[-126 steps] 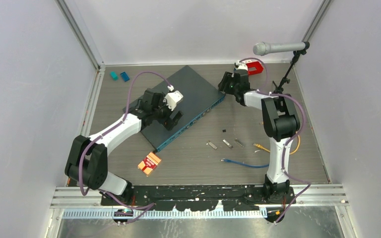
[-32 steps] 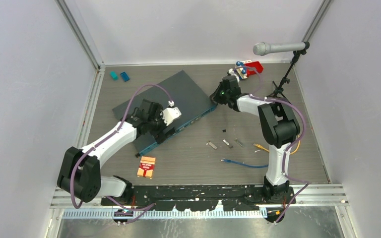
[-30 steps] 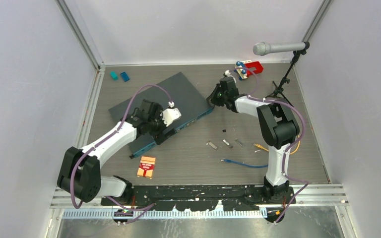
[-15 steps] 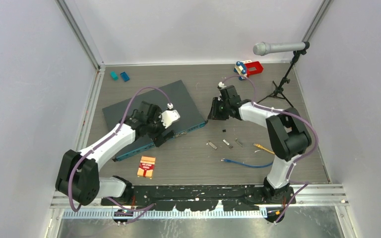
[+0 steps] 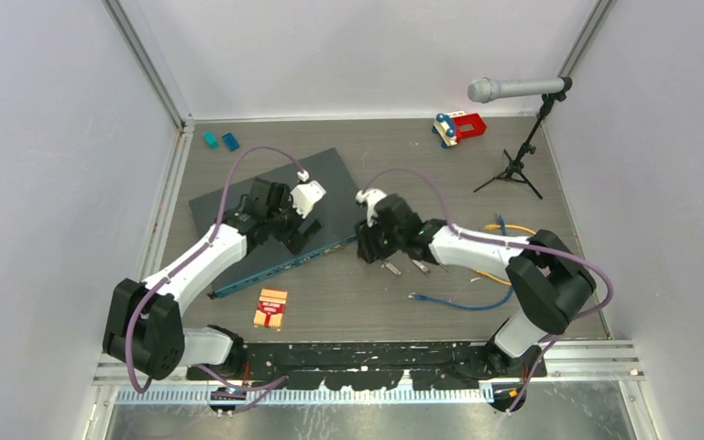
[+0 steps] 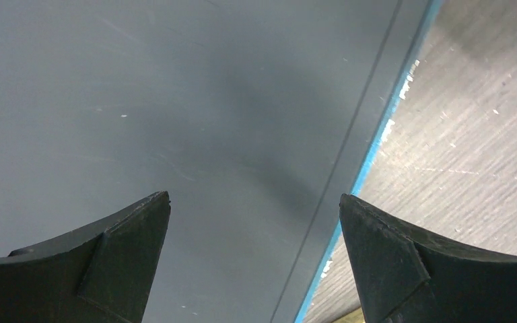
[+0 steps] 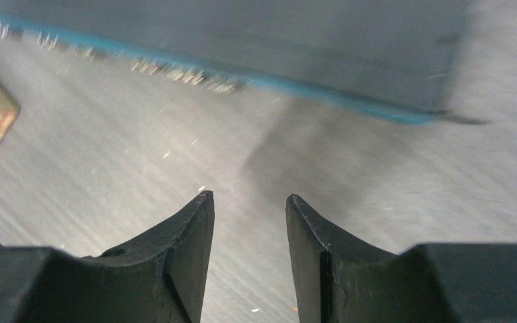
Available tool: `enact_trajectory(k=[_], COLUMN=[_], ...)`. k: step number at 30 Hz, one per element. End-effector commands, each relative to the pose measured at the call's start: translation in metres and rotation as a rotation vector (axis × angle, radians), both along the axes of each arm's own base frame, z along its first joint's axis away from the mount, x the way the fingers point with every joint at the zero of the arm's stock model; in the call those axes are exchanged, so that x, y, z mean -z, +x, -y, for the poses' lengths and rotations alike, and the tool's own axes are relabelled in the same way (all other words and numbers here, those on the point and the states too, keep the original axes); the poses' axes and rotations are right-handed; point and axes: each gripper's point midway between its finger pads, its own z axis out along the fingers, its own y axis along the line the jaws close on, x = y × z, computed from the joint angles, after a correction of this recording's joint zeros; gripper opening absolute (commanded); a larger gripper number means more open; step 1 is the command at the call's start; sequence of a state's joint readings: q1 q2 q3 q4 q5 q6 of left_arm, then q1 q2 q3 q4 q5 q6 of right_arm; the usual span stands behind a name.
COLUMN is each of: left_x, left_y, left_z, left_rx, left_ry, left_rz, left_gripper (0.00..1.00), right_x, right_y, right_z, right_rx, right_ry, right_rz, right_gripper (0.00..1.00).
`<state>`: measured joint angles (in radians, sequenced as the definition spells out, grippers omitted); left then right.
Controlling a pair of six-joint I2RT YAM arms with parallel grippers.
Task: Pull the plug from the switch port
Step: Move the switch port to the center of the board, then pull the plug from the switch port.
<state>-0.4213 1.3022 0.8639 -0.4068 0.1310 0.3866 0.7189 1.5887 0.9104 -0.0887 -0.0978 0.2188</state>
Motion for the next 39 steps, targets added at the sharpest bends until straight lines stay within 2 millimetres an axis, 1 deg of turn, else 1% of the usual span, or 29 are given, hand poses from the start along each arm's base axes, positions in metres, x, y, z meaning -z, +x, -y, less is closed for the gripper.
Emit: enact_trajectory(k=[1,5,9,11,14,21,24,27,34,39], left_x=[-0.036,-0.033,-0.029,-0.029,-0.030,-0.029,-0.028,-0.029,-0.032,-0.033], left_y=[0.030,0.031,0.029,0.029,0.030,0.035,0.035,0.035,0.034,0.034], left_z=[-0.002,-0.010,-0.015,-0.015,-0.015,-0.014,-0.015,-0.015,-0.013,-0.013], left_rx=[-0.071,-0.093,-0.102,-0.101,-0.099,-0.101,-0.101,-0.102,-0.097,-0.097], left_ry=[-0.047,-0.042,-0.038,-0.037,-0.036,-0.029,-0.024,-0.027,-0.039,-0.045], left_rz=[0.122,0.118,0.114,0.114,0.116,0.114,0.113,0.117,0.123,0.125], left_gripper=[1.00,1.00,1.00,1.00,1.00,1.00,1.00,1.00,1.00,1.00], right_x=[-0.002,0.004,0.015,0.020,0.020,0.027,0.033,0.034,0.039,0.039], right_y=[-0.006,-0.003,0.004,0.009,0.013,0.012,0.008,0.005,0.013,0.016], right_z=[-0.029,-0.049,-0.056,-0.057,-0.057,-0.062,-0.066,-0.067,-0.062,-0.062], right_rx=[-0.071,-0.057,-0.001,0.039,0.082,0.103,0.089,0.083,0.126,0.151], right_ry=[0.000,-0.022,0.017,0.049,0.102,0.150,0.152,0.151,0.132,0.148], right_rz=[0.132,0.256,0.326,0.358,0.402,0.462,0.467,0.480,0.540,0.581], right_gripper=[0.47,0.46,0.47,0.46,0.47,0.44,0.42,0.41,0.35,0.32])
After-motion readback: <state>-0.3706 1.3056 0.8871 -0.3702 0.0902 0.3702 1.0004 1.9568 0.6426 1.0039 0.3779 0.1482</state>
